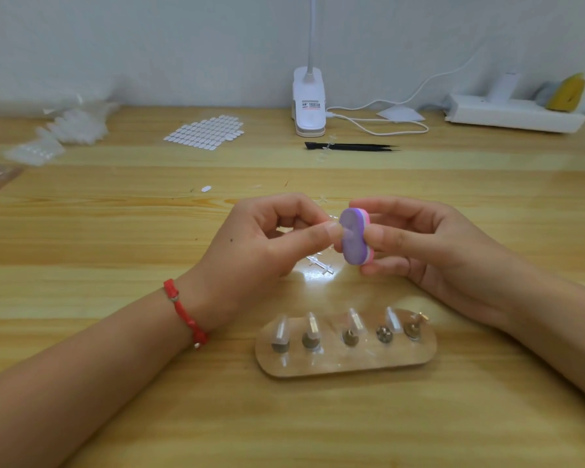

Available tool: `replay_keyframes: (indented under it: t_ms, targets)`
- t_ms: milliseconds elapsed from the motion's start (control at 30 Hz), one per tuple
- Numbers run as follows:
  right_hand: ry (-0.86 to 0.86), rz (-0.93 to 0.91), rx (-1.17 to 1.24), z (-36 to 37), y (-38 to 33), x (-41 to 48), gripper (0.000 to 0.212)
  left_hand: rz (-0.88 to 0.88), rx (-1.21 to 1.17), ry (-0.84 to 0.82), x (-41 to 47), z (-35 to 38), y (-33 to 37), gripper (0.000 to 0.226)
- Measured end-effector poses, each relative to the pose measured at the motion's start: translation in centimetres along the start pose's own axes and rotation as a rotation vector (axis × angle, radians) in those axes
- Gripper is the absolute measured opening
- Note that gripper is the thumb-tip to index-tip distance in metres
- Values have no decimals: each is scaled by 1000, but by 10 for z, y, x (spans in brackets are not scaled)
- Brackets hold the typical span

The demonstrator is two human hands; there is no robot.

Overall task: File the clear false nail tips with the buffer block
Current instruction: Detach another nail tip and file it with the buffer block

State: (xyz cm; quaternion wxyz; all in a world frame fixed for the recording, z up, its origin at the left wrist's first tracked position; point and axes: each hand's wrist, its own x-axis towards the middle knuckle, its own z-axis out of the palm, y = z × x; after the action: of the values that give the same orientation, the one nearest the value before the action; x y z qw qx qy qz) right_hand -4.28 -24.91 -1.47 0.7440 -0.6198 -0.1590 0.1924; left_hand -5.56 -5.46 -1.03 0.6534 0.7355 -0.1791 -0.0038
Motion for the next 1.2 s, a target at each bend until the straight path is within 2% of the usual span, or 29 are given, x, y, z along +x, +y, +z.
replay_keyframes:
  t_ms: [67, 233, 367, 533, 700, 867, 1000, 1200]
  targets:
    - [-34, 1, -28, 0, 0, 0, 28, 20, 23, -25, -2, 2, 2, 14]
    - [-41, 21, -15, -2, -1, 1, 28, 4, 39, 92, 1, 0, -2, 16]
    - [-23, 2, -21, -1, 1, 0, 28, 32, 29, -6, -2, 4, 3, 14]
    - [-23, 10, -30, 0, -1, 0, 27, 30, 49, 158, 3, 0, -5, 17]
    - [-18, 5, -29, 1, 0, 1, 31, 61, 42, 81, -1, 4, -1, 14]
    - [-9, 12, -10, 0, -1, 1, 28, 58, 102, 159, 2, 2, -4, 15]
    - [12, -3, -12, 1, 0, 1, 29, 73, 90, 119, 0, 5, -4, 15]
    - [29, -2, -32, 2, 0, 1, 28, 39, 146, 257, 5, -2, -8, 17]
